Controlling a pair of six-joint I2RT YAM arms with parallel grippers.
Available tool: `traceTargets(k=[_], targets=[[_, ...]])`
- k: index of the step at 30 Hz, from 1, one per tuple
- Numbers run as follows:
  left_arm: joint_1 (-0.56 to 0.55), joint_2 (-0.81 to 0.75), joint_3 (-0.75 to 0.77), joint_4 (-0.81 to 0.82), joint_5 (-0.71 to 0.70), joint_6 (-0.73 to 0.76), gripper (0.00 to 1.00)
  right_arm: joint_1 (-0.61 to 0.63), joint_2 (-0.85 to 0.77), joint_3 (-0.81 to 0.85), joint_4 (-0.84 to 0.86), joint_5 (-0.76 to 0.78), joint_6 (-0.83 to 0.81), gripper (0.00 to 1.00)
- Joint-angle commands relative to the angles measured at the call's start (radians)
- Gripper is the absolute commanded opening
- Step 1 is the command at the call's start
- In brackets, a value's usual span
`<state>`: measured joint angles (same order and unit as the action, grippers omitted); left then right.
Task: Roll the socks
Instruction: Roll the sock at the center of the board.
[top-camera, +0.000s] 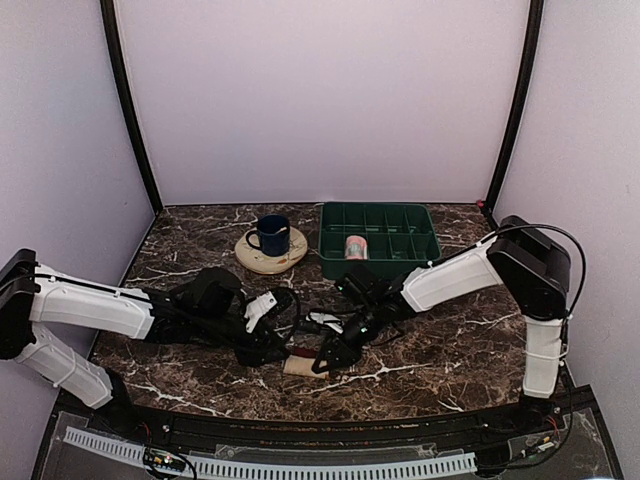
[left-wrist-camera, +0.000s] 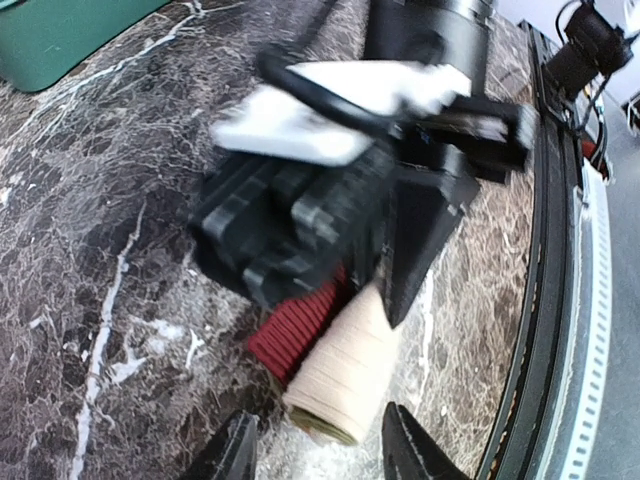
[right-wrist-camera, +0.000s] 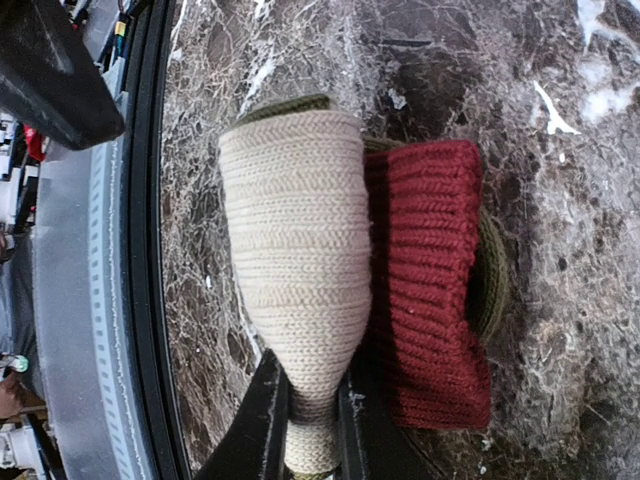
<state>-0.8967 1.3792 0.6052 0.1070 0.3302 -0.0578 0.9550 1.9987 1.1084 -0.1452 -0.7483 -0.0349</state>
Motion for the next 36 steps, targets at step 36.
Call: traceTargets(k=[36], targets=[[-0.257,0.160,0.194,-0.236,-0.235,0.419,0.48,-0.044,0.163,0.079,-0.332,-0.153,0.018,0.01]])
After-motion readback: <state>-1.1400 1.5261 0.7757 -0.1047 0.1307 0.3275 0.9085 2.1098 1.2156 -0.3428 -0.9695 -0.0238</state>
